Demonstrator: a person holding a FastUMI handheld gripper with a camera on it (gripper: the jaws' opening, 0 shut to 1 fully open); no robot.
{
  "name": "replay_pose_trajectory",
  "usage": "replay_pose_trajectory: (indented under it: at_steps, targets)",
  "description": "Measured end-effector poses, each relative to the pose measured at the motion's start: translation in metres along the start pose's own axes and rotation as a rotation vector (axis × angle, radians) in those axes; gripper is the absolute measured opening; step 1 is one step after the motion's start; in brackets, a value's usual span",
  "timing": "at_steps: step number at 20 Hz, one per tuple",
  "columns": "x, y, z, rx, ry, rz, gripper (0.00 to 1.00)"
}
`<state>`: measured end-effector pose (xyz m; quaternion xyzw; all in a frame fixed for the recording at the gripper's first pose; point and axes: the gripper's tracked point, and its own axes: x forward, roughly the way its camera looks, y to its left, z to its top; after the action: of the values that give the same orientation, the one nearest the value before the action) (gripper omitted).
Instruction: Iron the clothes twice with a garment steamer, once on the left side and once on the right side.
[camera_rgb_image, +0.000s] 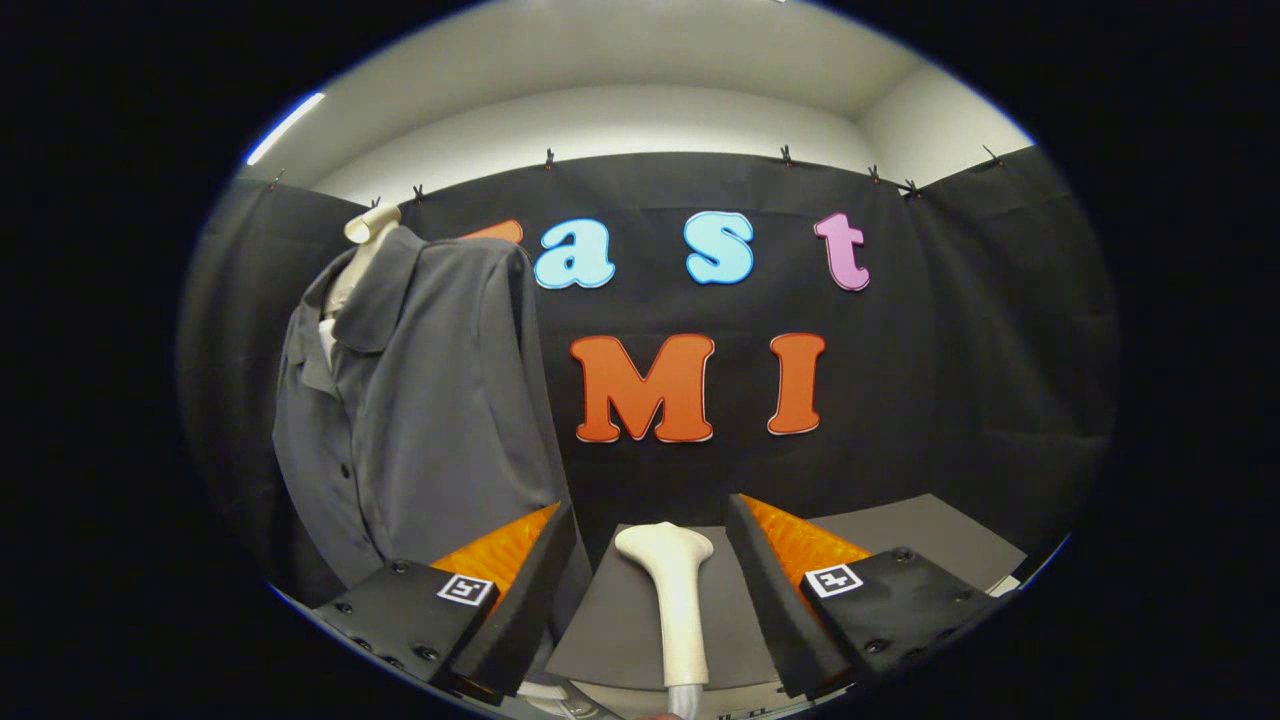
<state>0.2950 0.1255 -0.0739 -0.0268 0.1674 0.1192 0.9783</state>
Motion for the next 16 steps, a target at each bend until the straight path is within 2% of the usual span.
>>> replay_pose_trajectory:
  at_steps: [6,10,16]
  targets:
    - [0.06,-0.009,-0.073,0.025,0.226,0.001,0.98]
    - [0.08,-0.019,-0.12,0.021,0.369,-0.012,0.98]
    - [0.104,-0.027,-0.155,0.053,0.481,-0.037,0.98]
